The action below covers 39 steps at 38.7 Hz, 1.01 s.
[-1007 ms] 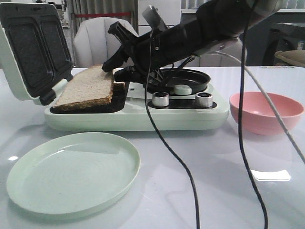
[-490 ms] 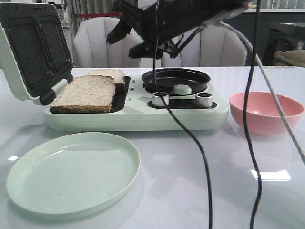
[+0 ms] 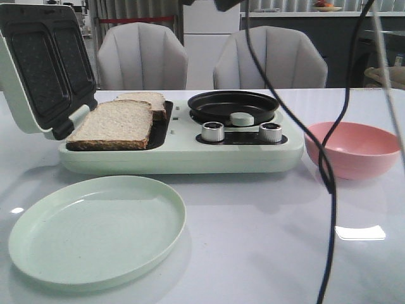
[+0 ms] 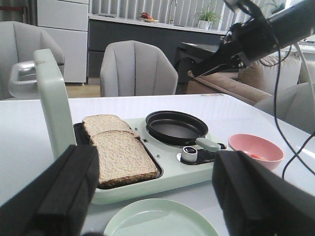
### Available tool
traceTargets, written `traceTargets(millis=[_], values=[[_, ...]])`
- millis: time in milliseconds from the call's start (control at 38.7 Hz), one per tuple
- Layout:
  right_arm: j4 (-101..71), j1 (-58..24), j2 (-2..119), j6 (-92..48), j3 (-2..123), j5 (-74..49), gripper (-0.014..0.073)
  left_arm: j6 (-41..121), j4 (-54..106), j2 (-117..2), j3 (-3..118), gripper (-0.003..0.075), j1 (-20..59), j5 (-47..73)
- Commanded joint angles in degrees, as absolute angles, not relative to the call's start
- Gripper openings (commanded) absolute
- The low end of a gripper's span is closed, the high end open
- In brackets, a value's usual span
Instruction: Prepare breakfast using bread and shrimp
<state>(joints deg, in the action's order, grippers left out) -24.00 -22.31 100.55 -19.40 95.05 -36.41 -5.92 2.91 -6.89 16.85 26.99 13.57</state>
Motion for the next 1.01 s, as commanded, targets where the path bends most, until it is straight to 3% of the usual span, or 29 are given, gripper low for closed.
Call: traceTargets(millis=[0, 284, 981], values=[[-12.75, -21.03, 93.42, -10.39, 96.92, -36.65, 0.0487, -6.48, 3.3, -7.48, 18.39, 0.0543, 27.41, 8.86], [-9.17, -13.86, 80.95, -4.78, 85.62, -36.67, 0.0487, -6.48, 3.3, -7.48, 18.39, 0.0543, 27.41, 8.86], [-12.15, -13.5, 42.12, -4.78, 38.37, -9.35, 0.0487, -6.48, 3.3, -7.48, 18.39, 0.0543, 27.41, 8.86]])
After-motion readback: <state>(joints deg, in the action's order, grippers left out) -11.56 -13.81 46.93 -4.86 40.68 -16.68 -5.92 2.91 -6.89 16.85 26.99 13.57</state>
